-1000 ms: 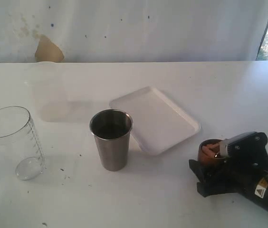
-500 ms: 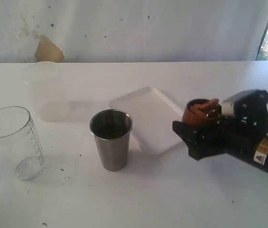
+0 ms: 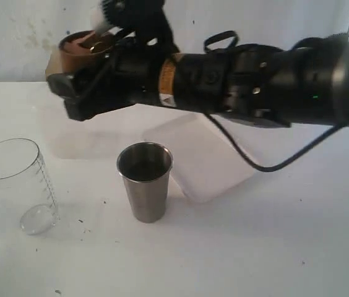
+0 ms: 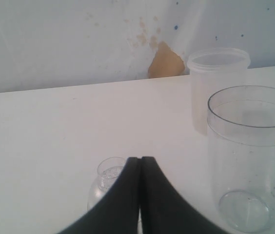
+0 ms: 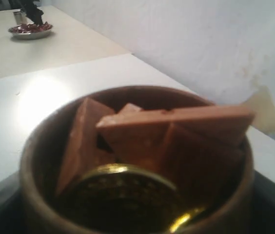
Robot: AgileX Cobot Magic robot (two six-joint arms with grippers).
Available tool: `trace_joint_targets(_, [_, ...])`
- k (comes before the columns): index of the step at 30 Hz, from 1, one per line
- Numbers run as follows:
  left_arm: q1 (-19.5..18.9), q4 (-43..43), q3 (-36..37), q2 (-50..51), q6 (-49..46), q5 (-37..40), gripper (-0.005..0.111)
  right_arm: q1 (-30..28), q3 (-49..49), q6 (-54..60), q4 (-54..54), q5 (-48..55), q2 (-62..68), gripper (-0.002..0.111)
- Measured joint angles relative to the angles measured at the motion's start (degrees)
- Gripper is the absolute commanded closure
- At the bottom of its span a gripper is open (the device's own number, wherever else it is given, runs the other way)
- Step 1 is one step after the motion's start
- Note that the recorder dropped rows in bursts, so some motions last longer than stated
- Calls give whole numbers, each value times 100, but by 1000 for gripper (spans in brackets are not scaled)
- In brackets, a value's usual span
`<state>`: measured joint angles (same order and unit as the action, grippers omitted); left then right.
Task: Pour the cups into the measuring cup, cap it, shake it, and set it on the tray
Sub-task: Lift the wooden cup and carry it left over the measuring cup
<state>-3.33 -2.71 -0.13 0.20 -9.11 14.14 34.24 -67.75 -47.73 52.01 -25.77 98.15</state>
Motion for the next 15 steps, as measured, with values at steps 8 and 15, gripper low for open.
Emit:
trace_joint_targets(8, [0, 0, 0, 0, 0, 0, 107, 504, -1122, 73, 90, 560, 1148, 108])
trace_joint_targets(15, [0, 0, 0, 0, 0, 0, 107, 514, -1903, 837, 90, 970, 1835, 108])
